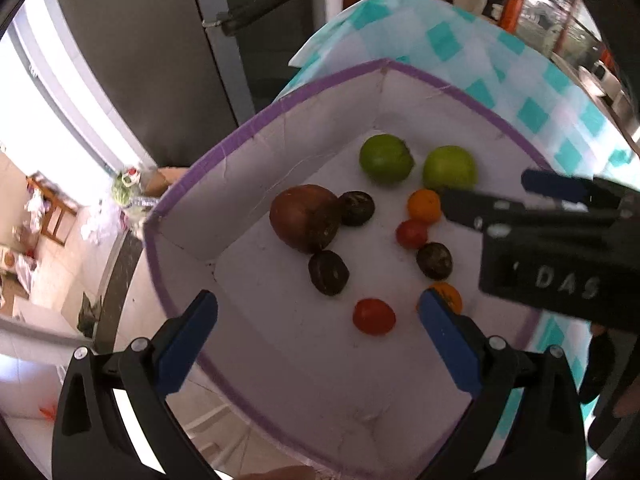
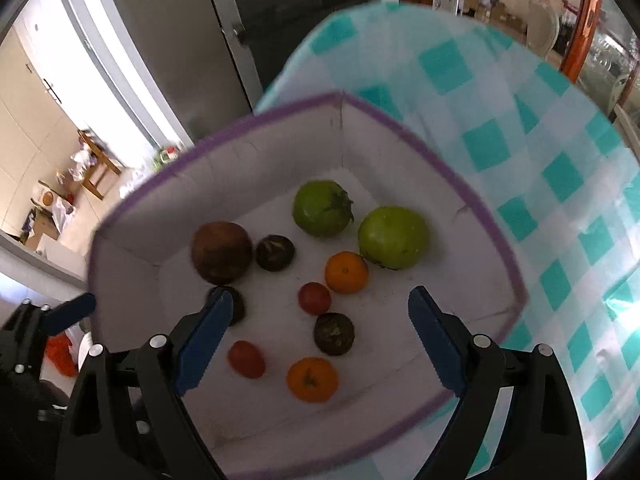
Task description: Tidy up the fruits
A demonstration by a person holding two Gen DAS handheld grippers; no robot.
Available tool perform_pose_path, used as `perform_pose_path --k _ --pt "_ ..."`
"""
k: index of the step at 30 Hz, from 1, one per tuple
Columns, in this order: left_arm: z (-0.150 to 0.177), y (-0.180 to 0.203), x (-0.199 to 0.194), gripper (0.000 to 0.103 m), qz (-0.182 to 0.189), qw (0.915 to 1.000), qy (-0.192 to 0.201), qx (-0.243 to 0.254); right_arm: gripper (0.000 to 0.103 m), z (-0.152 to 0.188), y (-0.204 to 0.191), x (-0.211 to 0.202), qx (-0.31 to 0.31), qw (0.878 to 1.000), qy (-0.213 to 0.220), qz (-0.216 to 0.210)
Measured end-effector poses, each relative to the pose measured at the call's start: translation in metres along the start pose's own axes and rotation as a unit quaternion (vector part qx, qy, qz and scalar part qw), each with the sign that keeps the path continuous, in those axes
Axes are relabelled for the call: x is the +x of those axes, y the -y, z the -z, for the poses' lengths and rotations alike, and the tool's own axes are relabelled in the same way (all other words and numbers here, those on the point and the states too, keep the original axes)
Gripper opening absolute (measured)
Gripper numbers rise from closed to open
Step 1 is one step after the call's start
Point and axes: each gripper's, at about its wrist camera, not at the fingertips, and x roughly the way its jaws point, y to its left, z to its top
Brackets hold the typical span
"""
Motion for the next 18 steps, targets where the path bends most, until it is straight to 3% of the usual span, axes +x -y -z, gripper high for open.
perform_pose_path --k 8,18 --pt "-0.021 0.003 0.026 0.101 -0.008 0.9992 -0.019 -0.033 0.087 -0.007 0.010 0.026 -0.006 1.000 -0.018 -0.014" --pt "-0.025 0.003 0.045 0.101 -0.003 0.9984 -0.038 -0.041 0.087 -0.013 0.017 0.037 -0.005 1.000 -0.018 -0.014"
